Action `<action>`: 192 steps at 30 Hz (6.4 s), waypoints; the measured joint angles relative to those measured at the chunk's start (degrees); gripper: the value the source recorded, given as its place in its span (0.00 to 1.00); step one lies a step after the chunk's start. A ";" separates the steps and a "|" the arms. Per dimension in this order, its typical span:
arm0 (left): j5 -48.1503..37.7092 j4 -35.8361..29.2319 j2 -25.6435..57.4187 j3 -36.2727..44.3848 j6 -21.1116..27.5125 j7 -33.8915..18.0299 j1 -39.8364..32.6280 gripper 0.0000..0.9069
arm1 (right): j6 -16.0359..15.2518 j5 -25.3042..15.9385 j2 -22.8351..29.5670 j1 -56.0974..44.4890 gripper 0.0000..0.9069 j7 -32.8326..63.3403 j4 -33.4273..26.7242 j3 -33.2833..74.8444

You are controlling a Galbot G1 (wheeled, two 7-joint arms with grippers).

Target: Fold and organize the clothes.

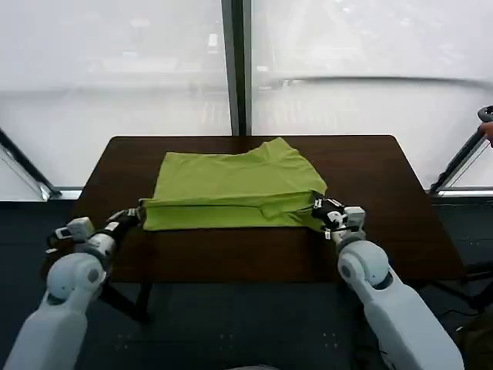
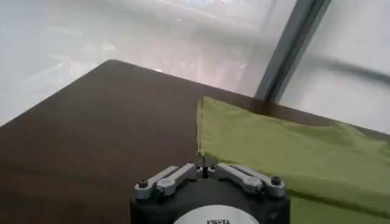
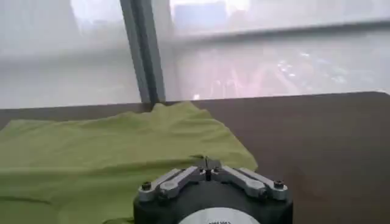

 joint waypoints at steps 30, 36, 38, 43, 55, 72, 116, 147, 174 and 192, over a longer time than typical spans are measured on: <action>3.09 -6.23 -3.29 -1.13 1.94 -1.75 8.82 0.97 | -10.80 3.14 -10.74 -13.92 0.97 -2.57 13.35 6.04; 3.24 -5.74 -3.73 -0.93 1.96 -1.78 9.11 0.55 | -10.95 3.01 -10.40 -13.88 0.83 -2.27 12.91 5.70; 3.27 -6.19 -3.98 -0.84 1.98 -1.77 9.39 0.38 | -11.00 3.01 -10.41 -13.88 0.75 -2.25 12.82 5.64; 3.43 -7.11 -4.31 -0.65 2.00 -1.78 9.64 0.00 | -11.05 3.09 -10.71 -14.08 0.00 -1.99 12.83 5.51; 4.30 -8.52 -3.76 -0.97 1.80 -1.59 11.59 0.00 | -12.89 7.82 -13.33 -14.93 0.00 0.73 14.75 6.52; 5.71 -15.06 -0.54 -3.79 2.10 -1.53 19.96 0.00 | -20.65 23.48 -20.66 -20.76 0.00 10.80 22.26 11.80; -7.48 -16.33 2.78 -6.37 14.38 -10.60 8.69 0.97 | -25.22 27.20 -16.69 -0.32 0.97 5.88 13.81 9.13; -8.60 23.72 0.22 15.24 14.50 -8.03 -31.36 0.97 | -25.23 15.74 2.67 34.47 0.97 -7.22 -31.11 -8.88; -6.07 27.51 -1.18 17.29 14.49 -7.16 -34.00 0.80 | -25.23 16.22 5.07 36.62 0.73 -5.68 -33.59 -12.60; -3.96 29.17 -1.43 17.66 13.61 -5.82 -34.73 0.18 | -25.24 16.15 5.32 36.84 0.00 -5.66 -34.40 -13.33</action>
